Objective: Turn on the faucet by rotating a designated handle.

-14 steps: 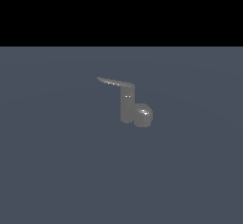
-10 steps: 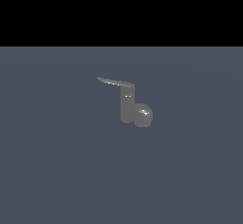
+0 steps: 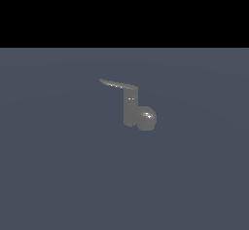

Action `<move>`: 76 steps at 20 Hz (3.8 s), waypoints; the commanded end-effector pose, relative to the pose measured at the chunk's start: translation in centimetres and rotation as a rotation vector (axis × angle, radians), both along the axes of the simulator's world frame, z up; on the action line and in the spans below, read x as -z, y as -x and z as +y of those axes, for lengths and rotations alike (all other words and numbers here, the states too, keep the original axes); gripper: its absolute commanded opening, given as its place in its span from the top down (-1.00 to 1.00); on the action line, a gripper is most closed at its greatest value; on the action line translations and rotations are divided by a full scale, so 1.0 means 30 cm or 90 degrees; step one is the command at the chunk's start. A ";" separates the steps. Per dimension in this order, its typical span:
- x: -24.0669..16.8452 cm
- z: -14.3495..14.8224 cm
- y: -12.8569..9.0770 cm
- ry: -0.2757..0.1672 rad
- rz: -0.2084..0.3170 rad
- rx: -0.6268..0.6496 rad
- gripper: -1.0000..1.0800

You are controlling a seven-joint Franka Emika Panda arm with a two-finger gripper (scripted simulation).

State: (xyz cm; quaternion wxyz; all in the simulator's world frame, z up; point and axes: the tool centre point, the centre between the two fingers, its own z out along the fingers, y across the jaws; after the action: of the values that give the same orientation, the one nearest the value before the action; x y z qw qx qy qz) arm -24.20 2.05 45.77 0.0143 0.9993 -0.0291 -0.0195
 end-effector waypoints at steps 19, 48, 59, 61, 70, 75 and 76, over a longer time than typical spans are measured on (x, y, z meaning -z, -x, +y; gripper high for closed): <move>0.275 0.207 -0.235 -0.002 -0.008 0.261 1.00; 0.681 0.291 -0.718 -0.002 -0.022 0.656 1.00; 0.842 0.227 -0.918 0.003 -0.029 0.818 1.00; 0.867 0.211 -0.949 0.004 -0.030 0.844 1.00; 0.945 0.150 -1.045 0.005 -0.034 0.929 1.00; 0.958 0.138 -1.061 0.005 -0.034 0.944 1.00; 0.957 0.137 -1.061 0.005 -0.034 0.944 1.00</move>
State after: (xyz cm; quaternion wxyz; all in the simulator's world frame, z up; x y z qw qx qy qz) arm 7.54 6.20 17.07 0.0006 0.7183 -0.6957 0.0002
